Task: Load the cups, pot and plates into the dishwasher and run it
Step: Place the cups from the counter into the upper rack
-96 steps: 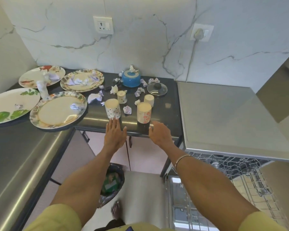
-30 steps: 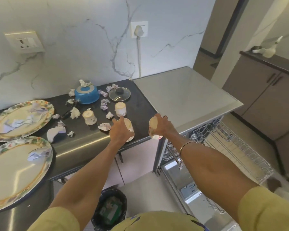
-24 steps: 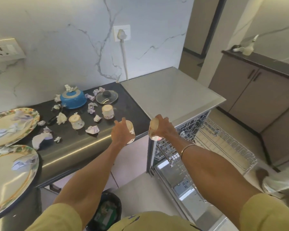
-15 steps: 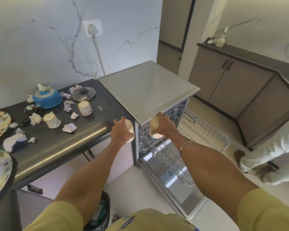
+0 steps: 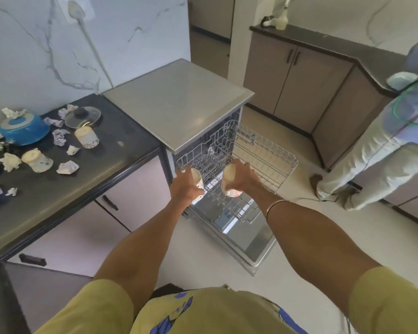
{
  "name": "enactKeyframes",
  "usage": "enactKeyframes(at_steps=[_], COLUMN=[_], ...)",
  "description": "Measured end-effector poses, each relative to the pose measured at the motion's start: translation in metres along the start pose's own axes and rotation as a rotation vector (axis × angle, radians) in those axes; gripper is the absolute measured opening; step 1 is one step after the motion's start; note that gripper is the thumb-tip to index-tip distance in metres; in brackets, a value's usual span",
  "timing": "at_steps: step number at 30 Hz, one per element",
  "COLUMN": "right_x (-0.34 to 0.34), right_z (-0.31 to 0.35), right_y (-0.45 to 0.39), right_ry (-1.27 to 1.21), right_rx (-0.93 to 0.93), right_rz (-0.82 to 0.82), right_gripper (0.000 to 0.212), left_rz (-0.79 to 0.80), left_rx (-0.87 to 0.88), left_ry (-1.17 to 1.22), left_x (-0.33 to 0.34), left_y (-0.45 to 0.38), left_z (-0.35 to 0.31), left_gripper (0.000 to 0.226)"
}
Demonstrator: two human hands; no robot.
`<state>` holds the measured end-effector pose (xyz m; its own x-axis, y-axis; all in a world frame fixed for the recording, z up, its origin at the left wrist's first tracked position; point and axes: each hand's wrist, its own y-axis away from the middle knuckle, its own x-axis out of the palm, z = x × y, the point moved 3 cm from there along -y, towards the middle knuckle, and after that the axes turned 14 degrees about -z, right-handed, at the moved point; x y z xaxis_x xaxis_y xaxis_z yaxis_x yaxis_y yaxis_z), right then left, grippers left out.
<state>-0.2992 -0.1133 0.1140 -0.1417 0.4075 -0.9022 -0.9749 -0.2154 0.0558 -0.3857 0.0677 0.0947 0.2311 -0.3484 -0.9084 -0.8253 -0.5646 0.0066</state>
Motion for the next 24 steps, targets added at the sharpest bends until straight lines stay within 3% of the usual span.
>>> enactKeyframes(at_steps=[7,15,24], right_x=[-0.006,-0.014,-0.025], right_z=[-0.025,-0.058,-0.126], right_y=[0.033,0.081,0.127], right_ry=[-0.059,-0.038,-0.028], right_rx=[0.122,0.239,0.336], right_rz=[-0.062,-0.15,-0.156], right_gripper=[0.104,0.095,0.09], left_rz=[0.047,0.07,0.145], left_rx=[0.151,0.319,0.392], left_ry=[-0.018,-0.009,-0.023], left_x=[0.007,0.014,0.052], left_y=[0.016,0.037,0.083], left_z=[-0.01,-0.032,-0.069], left_gripper=[0.098,0.096,0.098])
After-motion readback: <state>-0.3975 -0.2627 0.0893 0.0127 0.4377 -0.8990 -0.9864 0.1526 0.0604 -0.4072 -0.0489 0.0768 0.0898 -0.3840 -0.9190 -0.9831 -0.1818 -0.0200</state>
